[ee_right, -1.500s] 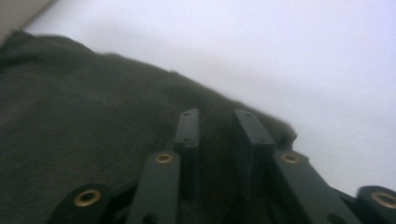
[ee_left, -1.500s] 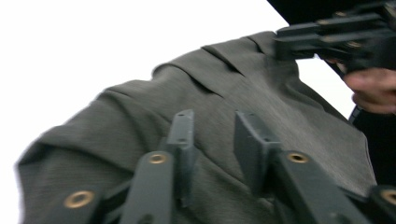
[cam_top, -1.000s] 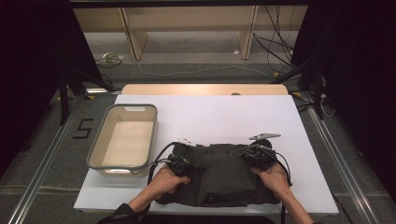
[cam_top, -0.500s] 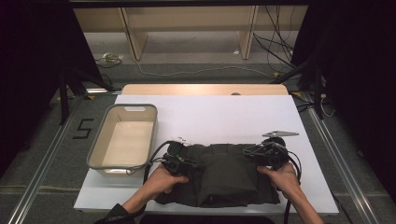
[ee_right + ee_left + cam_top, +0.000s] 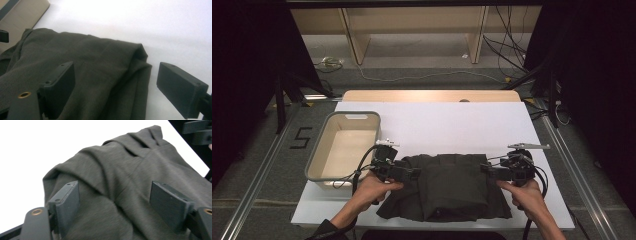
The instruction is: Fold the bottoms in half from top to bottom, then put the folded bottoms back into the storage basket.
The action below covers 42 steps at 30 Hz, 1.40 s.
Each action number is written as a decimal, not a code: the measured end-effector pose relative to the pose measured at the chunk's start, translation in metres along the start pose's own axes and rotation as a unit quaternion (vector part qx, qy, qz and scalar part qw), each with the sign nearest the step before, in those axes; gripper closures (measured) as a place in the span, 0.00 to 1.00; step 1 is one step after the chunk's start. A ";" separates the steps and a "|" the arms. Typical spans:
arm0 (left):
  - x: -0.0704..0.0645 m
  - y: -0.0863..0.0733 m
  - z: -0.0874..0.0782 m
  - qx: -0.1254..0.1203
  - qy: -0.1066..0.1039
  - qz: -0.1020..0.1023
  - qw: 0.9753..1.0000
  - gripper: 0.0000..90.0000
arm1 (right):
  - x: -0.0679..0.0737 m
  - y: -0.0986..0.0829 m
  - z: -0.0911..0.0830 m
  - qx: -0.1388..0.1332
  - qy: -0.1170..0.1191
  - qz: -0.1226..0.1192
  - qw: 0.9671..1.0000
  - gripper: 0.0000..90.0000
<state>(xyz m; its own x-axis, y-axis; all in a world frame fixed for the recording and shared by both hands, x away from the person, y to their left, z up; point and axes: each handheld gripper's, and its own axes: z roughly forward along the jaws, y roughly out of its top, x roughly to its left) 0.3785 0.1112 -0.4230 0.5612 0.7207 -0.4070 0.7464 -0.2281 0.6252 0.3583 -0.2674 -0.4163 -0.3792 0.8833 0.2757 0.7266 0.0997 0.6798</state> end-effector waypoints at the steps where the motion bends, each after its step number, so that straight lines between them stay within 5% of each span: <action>1: 0.002 -0.001 0.000 0.005 0.005 -0.005 1.000 0.25 | -0.001 -0.001 -0.001 0.002 0.000 0.002 1.000 0.18; 13: 0.012 -0.012 0.006 0.064 0.055 -0.025 0.996 0.20 | -0.004 -0.016 0.003 0.038 0.006 0.016 0.999 0.18; 16: 0.011 -0.013 0.008 0.069 0.052 -0.034 0.996 0.19 | -0.002 -0.019 0.004 0.045 0.008 0.013 0.999 0.18; 20: 0.010 -0.016 0.014 0.092 0.073 -0.035 0.992 0.17 | 0.002 -0.022 0.005 0.051 0.010 0.007 0.999 0.18; 28: 0.013 -0.017 0.020 0.105 0.086 -0.049 0.989 0.11 | -0.004 -0.025 0.014 0.072 0.005 0.015 0.997 0.18; 36: 0.019 -0.026 0.036 0.153 0.072 -0.062 0.984 0.00 | -0.008 -0.031 0.024 0.104 -0.003 0.030 0.994 0.13; 38: 0.021 -0.026 0.039 0.160 0.051 -0.068 0.983 0.00 | -0.008 -0.032 0.028 0.115 -0.005 0.034 0.993 0.12; 42: 0.018 -0.025 0.041 0.159 0.045 -0.062 0.984 0.00 | -0.006 -0.037 0.038 0.139 -0.010 0.041 0.989 0.07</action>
<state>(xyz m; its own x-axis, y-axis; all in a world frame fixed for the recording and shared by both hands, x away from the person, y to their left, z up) 0.3846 0.1035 -0.4735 0.4351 0.8078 -0.3976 0.8896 -0.3174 0.3286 0.3555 -0.2595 -0.4685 -0.3039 0.9019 0.3070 0.8845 0.1473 0.4428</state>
